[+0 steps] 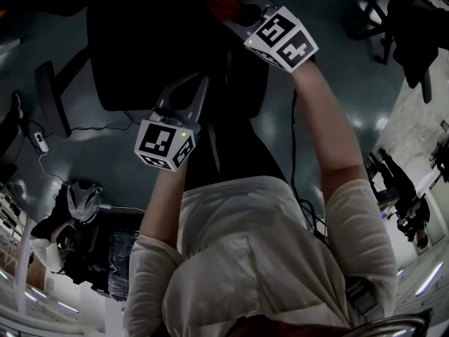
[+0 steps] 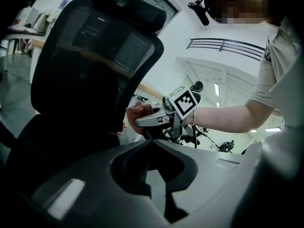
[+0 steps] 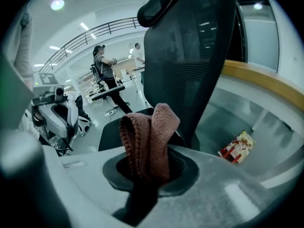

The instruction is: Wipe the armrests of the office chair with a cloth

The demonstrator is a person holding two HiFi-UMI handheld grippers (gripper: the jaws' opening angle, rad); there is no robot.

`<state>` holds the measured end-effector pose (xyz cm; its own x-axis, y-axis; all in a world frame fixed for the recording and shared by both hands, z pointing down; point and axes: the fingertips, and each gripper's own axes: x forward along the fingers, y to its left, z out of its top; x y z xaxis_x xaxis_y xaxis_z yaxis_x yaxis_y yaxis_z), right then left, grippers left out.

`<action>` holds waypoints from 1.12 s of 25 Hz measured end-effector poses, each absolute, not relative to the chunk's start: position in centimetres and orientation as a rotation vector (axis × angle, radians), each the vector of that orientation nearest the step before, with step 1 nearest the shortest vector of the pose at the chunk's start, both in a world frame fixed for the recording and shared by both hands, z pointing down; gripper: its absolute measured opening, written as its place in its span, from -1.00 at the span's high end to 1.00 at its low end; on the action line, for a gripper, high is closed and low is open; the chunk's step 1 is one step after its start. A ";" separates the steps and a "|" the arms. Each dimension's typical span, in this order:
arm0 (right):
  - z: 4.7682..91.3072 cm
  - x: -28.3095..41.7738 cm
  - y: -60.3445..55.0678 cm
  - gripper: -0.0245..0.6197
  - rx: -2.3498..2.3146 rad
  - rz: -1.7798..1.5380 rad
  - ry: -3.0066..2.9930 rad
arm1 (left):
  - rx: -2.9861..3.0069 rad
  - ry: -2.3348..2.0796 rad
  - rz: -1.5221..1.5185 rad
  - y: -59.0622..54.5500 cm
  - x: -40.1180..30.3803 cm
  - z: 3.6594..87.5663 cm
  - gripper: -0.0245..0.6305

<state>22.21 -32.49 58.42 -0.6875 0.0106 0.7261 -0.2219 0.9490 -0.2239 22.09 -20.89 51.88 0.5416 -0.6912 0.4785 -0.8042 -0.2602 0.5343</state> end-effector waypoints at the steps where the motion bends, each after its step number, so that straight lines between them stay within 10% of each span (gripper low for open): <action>1: 58.7 22.6 -32.6 0.76 0.146 0.412 -2.299 | 2.016 -1.203 0.191 -20.9 22.3 52.0 0.87; 28: 58.9 33.4 -29.7 0.77 0.358 0.657 -2.365 | 2.118 -1.017 0.282 -20.4 25.2 51.6 0.87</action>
